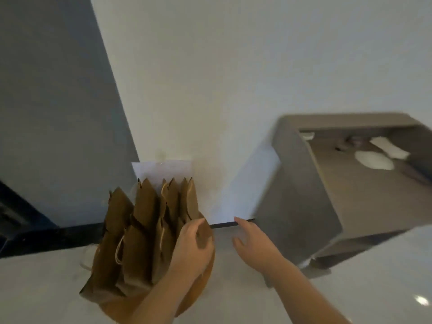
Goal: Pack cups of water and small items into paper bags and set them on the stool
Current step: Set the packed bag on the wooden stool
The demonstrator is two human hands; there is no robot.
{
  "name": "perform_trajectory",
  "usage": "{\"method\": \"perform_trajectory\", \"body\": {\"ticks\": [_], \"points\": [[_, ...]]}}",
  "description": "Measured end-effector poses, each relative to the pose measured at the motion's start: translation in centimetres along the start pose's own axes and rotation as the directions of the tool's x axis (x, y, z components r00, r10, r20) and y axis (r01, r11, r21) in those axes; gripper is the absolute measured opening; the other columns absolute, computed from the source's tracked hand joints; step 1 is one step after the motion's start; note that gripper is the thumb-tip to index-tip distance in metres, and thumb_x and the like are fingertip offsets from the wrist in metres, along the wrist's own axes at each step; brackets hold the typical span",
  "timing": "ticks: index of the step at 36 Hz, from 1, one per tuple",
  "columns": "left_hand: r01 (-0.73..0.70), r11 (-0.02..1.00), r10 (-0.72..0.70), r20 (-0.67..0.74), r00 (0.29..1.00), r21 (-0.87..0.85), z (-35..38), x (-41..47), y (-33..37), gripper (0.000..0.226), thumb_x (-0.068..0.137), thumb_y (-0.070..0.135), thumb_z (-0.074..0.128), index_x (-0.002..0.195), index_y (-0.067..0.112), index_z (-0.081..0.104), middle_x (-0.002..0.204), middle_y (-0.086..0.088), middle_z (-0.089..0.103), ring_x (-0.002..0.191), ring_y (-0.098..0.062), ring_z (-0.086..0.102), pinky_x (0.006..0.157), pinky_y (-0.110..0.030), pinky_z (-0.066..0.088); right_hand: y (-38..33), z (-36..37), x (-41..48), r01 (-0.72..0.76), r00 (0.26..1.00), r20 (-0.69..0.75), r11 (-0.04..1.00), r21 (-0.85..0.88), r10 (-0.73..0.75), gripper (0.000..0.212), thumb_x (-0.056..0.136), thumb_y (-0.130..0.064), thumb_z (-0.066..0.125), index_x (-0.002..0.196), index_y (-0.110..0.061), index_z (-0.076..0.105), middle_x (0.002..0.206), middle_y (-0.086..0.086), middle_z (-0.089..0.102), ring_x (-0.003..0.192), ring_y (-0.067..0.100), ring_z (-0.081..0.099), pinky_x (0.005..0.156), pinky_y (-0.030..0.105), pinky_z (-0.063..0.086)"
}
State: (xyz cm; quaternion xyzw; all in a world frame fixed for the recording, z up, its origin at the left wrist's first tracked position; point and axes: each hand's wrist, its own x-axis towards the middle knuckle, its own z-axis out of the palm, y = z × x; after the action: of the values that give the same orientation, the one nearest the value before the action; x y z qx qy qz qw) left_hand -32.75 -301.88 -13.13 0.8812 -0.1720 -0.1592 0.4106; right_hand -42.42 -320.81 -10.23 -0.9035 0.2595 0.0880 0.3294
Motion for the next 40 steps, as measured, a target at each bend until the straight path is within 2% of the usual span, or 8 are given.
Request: {"method": "perform_trajectory", "body": {"ticks": [5,10,18,22,26,29,33,40], "points": [[-0.093,0.996,0.090,0.218,0.972,0.004,7.9,-2.1,4.6,0.067,0.092,0.037,0.071,0.152,0.029,0.043,0.153,0.006,0.045,0.140,-0.012,0.045,0.119,-0.032,0.038,8.4,-3.7,-6.9,-0.167,0.975,-0.143,0.985,0.041,0.172,0.066,0.103,-0.057,0.051,0.163,-0.037,0.032,0.163,-0.009,0.040,0.149,0.012,0.041,0.121,0.032,0.034],[-0.173,0.985,0.164,0.416,0.895,-0.014,16.4,-6.4,11.0,0.067,0.094,0.037,0.067,0.155,0.032,0.040,0.155,0.005,0.040,0.141,-0.015,0.046,0.118,-0.033,0.038,17.4,-7.3,-14.5,-0.353,0.894,-0.218,0.915,0.198,0.392,0.063,0.102,-0.056,0.054,0.160,-0.040,0.035,0.157,-0.006,0.046,0.134,0.017,0.056,0.111,0.035,0.046],[-0.275,0.961,0.247,0.587,0.771,-0.044,31.9,-13.9,20.9,0.065,0.096,0.041,0.066,0.154,0.036,0.037,0.156,0.016,0.035,0.125,0.001,0.042,0.108,-0.023,0.042,34.5,-10.8,-27.3,-0.484,0.788,-0.258,0.821,0.302,0.559,0.063,0.102,-0.050,0.057,0.161,-0.039,0.035,0.160,-0.011,0.043,0.139,0.016,0.052,0.118,0.038,0.044],[-0.206,0.977,0.196,0.605,0.772,-0.055,37.8,-16.2,24.1,0.065,0.098,0.037,0.068,0.154,0.037,0.036,0.157,0.015,0.034,0.127,0.000,0.039,0.103,-0.020,0.044,42.9,-12.5,-30.5,-0.507,0.775,-0.240,0.802,0.316,0.585,0.061,0.103,-0.046,0.057,0.160,-0.041,0.035,0.158,-0.013,0.044,0.137,0.015,0.052,0.118,0.038,0.042],[-0.162,0.986,0.152,0.567,0.810,-0.032,41.6,-16.4,25.7,0.062,0.097,0.034,0.069,0.151,0.039,0.038,0.158,0.013,0.038,0.127,-0.001,0.042,0.105,-0.023,0.045,47.7,-14.6,-29.3,-0.488,0.817,-0.184,0.824,0.288,0.547,0.062,0.104,-0.043,0.055,0.162,-0.035,0.034,0.162,-0.010,0.042,0.145,0.016,0.046,0.122,0.037,0.037],[-0.122,0.992,0.092,0.543,0.835,0.019,43.4,-15.5,26.6,0.063,0.097,0.036,0.069,0.152,0.041,0.037,0.159,0.014,0.038,0.140,-0.010,0.046,0.107,-0.030,0.049,49.0,-16.4,-25.9,-0.448,0.860,-0.135,0.855,0.263,0.492,0.062,0.106,-0.041,0.052,0.163,-0.034,0.031,0.164,-0.008,0.039,0.150,0.019,0.041,0.124,0.036,0.034],[-0.078,0.995,0.035,0.504,0.863,0.065,45.9,-12.3,26.9,0.063,0.096,0.037,0.071,0.151,0.041,0.039,0.155,0.014,0.043,0.139,-0.012,0.048,0.101,-0.025,0.050,49.7,-17.8,-19.7,-0.402,0.896,-0.082,0.875,0.270,0.437,0.062,0.105,-0.040,0.052,0.163,-0.035,0.030,0.166,-0.007,0.037,0.152,0.021,0.038,0.125,0.039,0.034],[0.048,0.997,-0.069,0.486,0.871,0.055,52.8,-6.0,26.2,0.070,0.095,0.028,0.074,0.154,0.035,0.038,0.142,0.017,0.049,0.139,-0.011,0.048,0.109,-0.028,0.044,52.5,-18.7,-9.7,-0.371,0.926,0.039,0.884,0.284,0.376,0.058,0.106,-0.033,0.054,0.161,-0.031,0.036,0.160,-0.004,0.042,0.150,0.023,0.040,0.121,0.035,0.036]]}}
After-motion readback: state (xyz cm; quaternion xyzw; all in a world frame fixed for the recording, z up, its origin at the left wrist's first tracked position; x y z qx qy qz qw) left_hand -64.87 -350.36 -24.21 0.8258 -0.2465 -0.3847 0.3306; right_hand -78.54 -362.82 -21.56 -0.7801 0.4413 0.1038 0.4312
